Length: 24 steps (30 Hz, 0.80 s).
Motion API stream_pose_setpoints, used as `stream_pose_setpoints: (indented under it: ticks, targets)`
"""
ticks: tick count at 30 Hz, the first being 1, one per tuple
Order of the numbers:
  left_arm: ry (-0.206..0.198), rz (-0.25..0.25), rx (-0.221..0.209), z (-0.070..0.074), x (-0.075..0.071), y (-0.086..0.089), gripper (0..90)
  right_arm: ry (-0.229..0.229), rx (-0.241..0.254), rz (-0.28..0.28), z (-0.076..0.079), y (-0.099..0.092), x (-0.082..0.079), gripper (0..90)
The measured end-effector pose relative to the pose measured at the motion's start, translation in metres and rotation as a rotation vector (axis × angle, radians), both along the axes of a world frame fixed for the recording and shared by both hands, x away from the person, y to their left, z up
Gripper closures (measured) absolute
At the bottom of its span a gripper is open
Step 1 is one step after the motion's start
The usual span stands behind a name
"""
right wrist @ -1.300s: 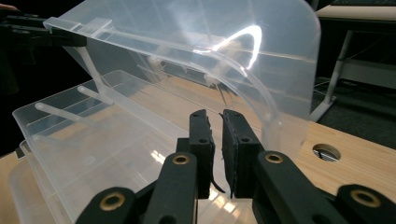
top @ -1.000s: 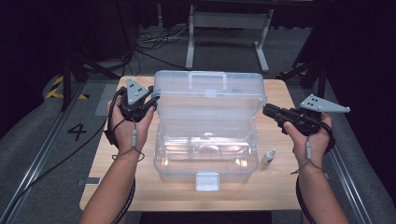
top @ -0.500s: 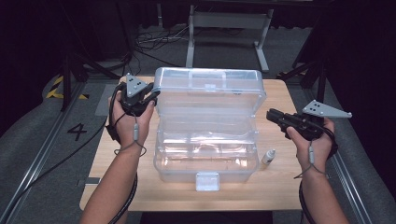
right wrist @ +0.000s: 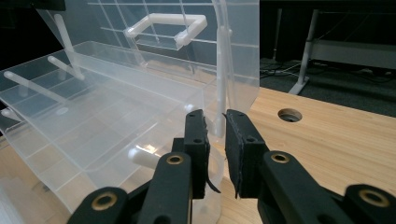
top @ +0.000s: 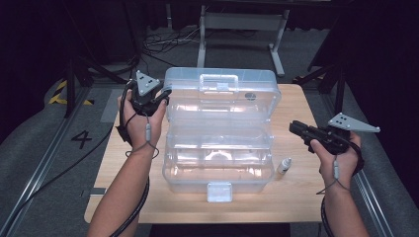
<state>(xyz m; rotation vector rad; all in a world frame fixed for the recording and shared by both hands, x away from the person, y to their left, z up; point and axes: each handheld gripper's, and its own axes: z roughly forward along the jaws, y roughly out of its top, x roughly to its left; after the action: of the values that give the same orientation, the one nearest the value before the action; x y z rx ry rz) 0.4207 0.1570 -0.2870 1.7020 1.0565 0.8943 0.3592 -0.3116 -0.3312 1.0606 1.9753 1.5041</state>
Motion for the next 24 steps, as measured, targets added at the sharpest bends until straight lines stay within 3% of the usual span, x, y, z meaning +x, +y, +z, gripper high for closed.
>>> stream_pose_setpoints:
  ticks: [10,24]
  targets:
    - [-0.018,0.025,0.058,-0.001,0.01,-0.003,75.5,0.008,0.002,-0.02,-0.003,-0.008,-0.002,78.6]
    - [0.004,0.016,0.024,-0.005,0.025,0.002,78.9,0.035,-0.01,-0.04,-0.009,-0.015,-0.004,77.9]
